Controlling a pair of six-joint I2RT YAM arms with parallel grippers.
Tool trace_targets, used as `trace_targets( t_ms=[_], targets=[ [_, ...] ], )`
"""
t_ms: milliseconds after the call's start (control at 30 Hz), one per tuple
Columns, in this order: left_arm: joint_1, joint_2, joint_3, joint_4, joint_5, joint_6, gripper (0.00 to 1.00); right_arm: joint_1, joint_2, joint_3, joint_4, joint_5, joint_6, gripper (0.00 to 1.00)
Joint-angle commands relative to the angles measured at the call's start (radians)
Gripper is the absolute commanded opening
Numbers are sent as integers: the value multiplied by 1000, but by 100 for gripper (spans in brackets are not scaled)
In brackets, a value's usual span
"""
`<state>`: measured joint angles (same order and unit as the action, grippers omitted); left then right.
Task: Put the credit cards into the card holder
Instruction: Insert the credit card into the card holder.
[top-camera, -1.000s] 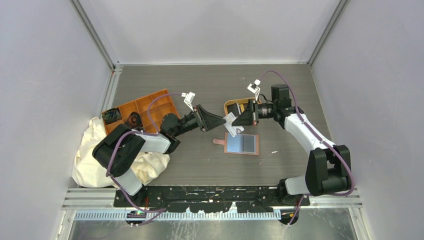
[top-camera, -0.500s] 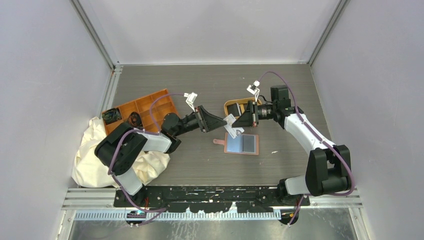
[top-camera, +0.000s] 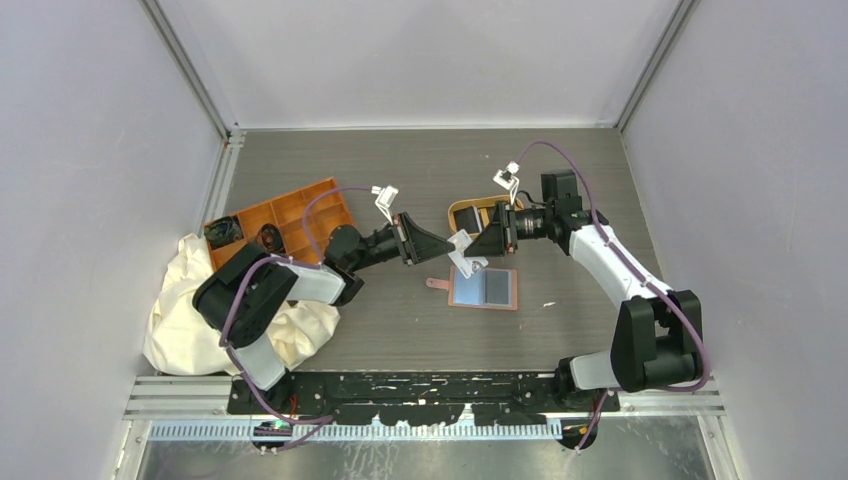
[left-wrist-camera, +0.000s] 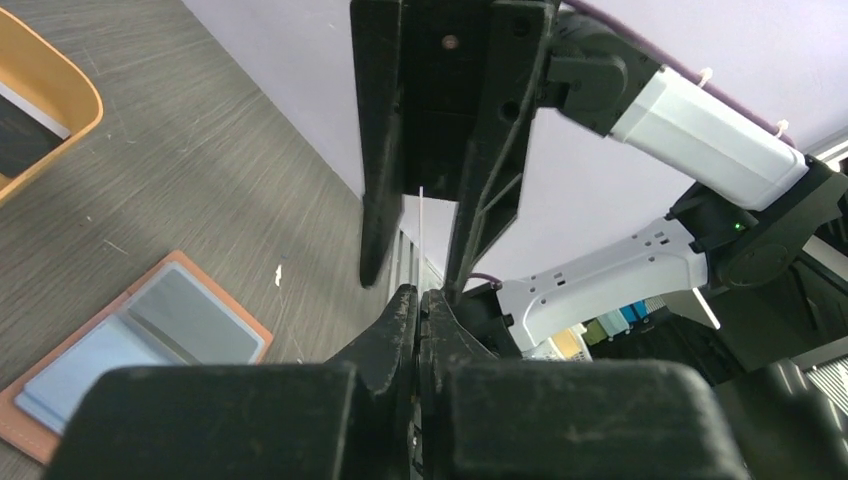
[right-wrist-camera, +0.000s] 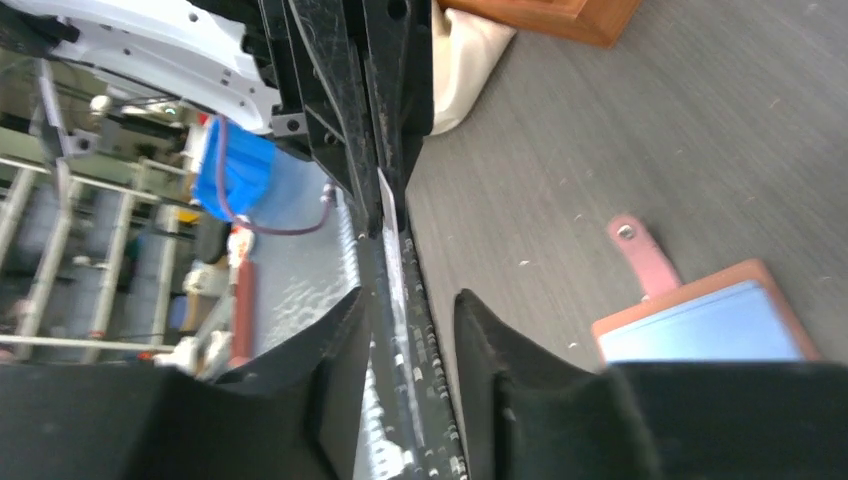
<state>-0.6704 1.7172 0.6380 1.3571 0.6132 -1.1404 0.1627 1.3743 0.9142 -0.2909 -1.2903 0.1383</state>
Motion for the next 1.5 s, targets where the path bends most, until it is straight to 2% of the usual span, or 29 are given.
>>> trace_targets(
  t_ms=[0,33,67,100,167,233,300,367,433,567,1000,1200,1367,1467],
  targets=[
    [55,-9,-15,42,80,37,0,6,-39,159,-408,112,-557,53],
    [76,-12,-28,11,101,44,0,5,-51,200,-563,166,-748,58],
    [96,-17,-39,-23,126,55,0,6,-64,217,-653,229,-860,62],
    [110,-23,-46,-76,151,71,0,6,-108,206,-657,311,-898,64],
    [118,-41,-39,-221,200,129,0,6,-208,99,-552,434,-975,71],
    [115,-66,-5,-432,231,212,0,6,-301,-45,-475,475,-1192,87],
    [111,-93,40,-647,248,303,0,6,-352,-149,-483,491,-1424,99],
    [106,-123,78,-795,262,373,0,6,-344,-175,-517,542,-1543,100],
    [100,-121,106,-870,284,399,0,6,-299,-158,-557,606,-1598,99],
    [77,-62,144,-856,337,355,0,6,-231,-176,-578,710,-1705,99],
    [32,140,321,-873,346,346,0,6,-127,-202,-448,864,-1661,98],
    [32,219,371,-879,342,347,0,13,-71,-187,-376,929,-1572,87],
    [30,271,410,-893,329,347,0,37,-1,-156,-343,985,-1504,71],
    [30,283,427,-914,310,359,0,47,21,-147,-333,996,-1482,64]
  ],
)
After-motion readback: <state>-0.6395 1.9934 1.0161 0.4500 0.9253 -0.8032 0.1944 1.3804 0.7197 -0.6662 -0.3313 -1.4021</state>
